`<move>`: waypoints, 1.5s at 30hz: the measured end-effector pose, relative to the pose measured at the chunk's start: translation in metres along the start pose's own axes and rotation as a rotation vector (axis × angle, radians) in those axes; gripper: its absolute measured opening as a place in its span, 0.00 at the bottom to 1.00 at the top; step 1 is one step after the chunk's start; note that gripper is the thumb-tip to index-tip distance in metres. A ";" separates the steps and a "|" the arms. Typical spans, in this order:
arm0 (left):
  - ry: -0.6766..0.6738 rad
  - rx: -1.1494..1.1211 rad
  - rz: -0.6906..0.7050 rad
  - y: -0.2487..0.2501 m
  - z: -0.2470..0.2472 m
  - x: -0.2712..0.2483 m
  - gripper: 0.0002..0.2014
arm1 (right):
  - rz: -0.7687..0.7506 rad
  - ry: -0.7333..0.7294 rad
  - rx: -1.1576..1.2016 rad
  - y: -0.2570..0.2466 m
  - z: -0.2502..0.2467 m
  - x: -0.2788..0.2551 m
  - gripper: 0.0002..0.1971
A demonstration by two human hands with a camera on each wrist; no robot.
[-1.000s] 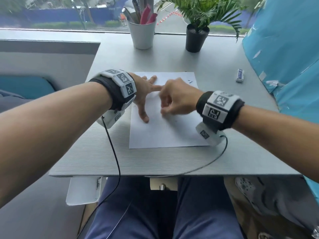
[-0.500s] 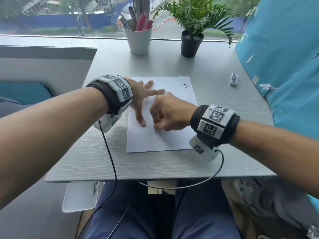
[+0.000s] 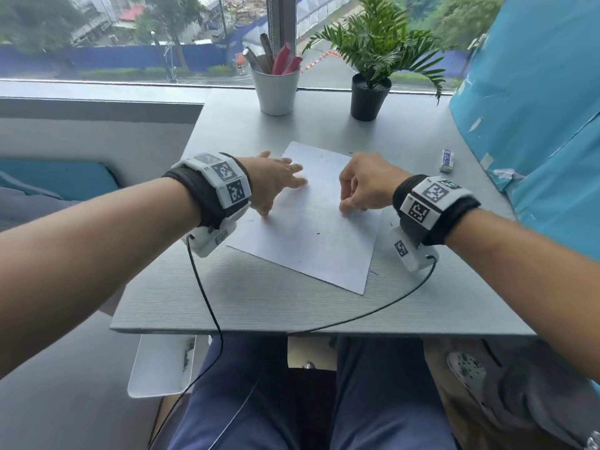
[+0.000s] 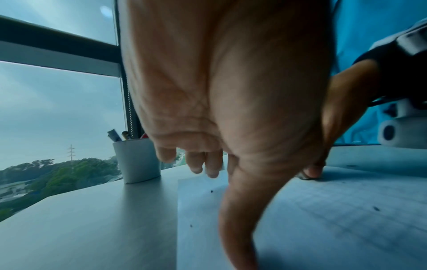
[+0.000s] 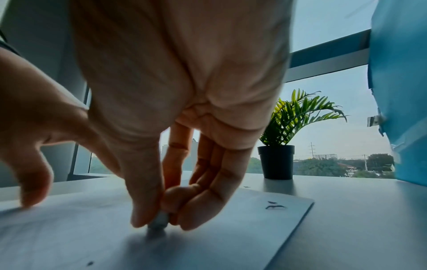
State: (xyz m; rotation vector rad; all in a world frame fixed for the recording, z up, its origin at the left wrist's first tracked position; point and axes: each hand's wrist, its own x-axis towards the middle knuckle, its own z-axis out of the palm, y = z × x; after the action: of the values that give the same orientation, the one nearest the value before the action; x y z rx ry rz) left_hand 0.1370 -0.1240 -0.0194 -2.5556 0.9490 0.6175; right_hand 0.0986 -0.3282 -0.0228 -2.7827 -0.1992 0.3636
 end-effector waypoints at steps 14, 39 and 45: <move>-0.086 -0.367 0.023 -0.005 0.041 -0.013 0.77 | -0.254 0.078 0.026 -0.045 0.014 0.008 0.03; -0.145 -0.269 -0.032 0.008 0.030 -0.017 0.74 | -0.188 0.054 0.044 -0.040 0.012 0.020 0.08; -0.154 -0.262 -0.008 0.012 0.027 -0.013 0.68 | -0.398 -0.193 0.004 -0.060 0.030 -0.022 0.03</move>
State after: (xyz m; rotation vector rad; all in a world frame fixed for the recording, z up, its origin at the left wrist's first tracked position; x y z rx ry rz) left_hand 0.1126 -0.1129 -0.0377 -2.6851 0.8538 0.9796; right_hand 0.0633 -0.2667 -0.0248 -2.6154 -0.7808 0.5253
